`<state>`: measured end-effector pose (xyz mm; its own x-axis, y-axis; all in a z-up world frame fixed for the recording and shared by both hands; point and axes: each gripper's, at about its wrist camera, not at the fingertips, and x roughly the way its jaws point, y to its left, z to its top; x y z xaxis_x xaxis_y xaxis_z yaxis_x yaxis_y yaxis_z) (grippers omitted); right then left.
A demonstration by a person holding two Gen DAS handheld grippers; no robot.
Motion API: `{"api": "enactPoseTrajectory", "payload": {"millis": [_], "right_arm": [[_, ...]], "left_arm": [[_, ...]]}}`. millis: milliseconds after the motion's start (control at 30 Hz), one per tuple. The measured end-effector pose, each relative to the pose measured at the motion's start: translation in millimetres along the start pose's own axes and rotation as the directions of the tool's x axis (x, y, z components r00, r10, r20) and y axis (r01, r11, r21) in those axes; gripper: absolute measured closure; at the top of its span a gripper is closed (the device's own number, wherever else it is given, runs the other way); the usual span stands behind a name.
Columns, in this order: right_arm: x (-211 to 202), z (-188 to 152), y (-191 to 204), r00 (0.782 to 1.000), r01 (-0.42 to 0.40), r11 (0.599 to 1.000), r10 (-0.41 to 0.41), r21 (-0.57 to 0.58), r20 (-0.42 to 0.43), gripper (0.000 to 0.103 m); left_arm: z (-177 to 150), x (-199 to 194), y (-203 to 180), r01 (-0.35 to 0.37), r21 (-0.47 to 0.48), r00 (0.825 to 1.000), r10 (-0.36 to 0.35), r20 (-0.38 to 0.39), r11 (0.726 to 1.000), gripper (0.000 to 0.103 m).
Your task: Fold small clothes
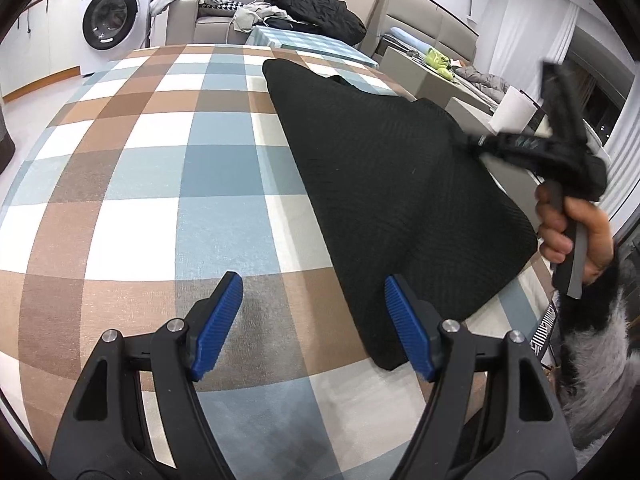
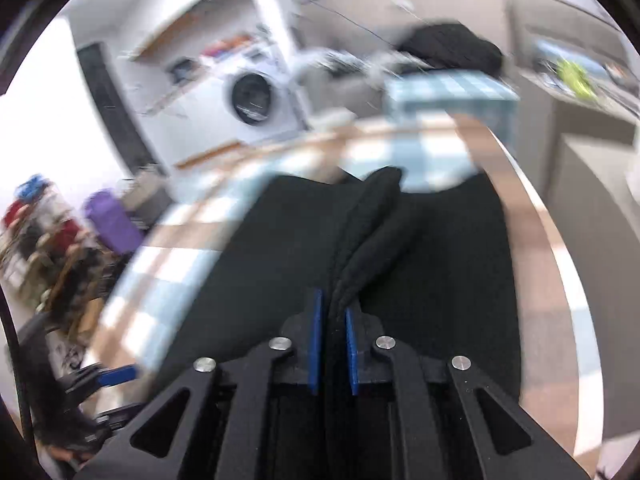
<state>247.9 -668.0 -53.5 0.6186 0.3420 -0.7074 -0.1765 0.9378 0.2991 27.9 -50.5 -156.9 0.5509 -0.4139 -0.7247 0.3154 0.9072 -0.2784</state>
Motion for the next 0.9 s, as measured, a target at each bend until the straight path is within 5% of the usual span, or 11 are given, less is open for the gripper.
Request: {"api": "enactPoseTrajectory", "payload": {"millis": [67, 167, 367, 533, 767, 900], "right_arm": [[16.6, -8.5, -22.7, 0.994, -0.012, 0.994, 0.023, 0.106, -0.103, 0.089], [12.6, -28.0, -37.1, 0.987, -0.073, 0.983, 0.096, 0.168, -0.133, 0.084], [-31.4, -73.2, -36.4, 0.974, -0.198, 0.963, 0.215, 0.181, -0.078, 0.076], [-54.1, -88.7, -33.0, 0.985, -0.158, 0.980, 0.165, 0.117, -0.053, 0.075], [-85.0, -84.6, -38.7, 0.994, -0.107, 0.989, 0.104, 0.099, 0.036, 0.046], [-82.5, -82.7, -50.9, 0.996, -0.087, 0.986, 0.085, 0.141, 0.021, 0.040]], "left_arm": [[0.4, 1.6, -0.6, -0.002, -0.002, 1.000, 0.002, -0.004, 1.000, 0.032], [0.6, 3.4, -1.3, 0.017, -0.009, 1.000, -0.017, -0.010, 1.000, 0.032], [-7.2, 10.7, -19.5, 0.022, 0.073, 0.998, -0.018, -0.054, 0.997, 0.032], [-4.5, 10.5, -24.4, 0.055, 0.082, 0.997, -0.051, -0.053, 0.995, 0.032], [21.1, 26.2, -8.0, 0.025, -0.028, 0.999, -0.026, -0.030, 0.999, 0.032], [33.8, 39.7, -5.8, -0.004, -0.035, 0.999, 0.003, -0.032, 0.999, 0.032]]}}
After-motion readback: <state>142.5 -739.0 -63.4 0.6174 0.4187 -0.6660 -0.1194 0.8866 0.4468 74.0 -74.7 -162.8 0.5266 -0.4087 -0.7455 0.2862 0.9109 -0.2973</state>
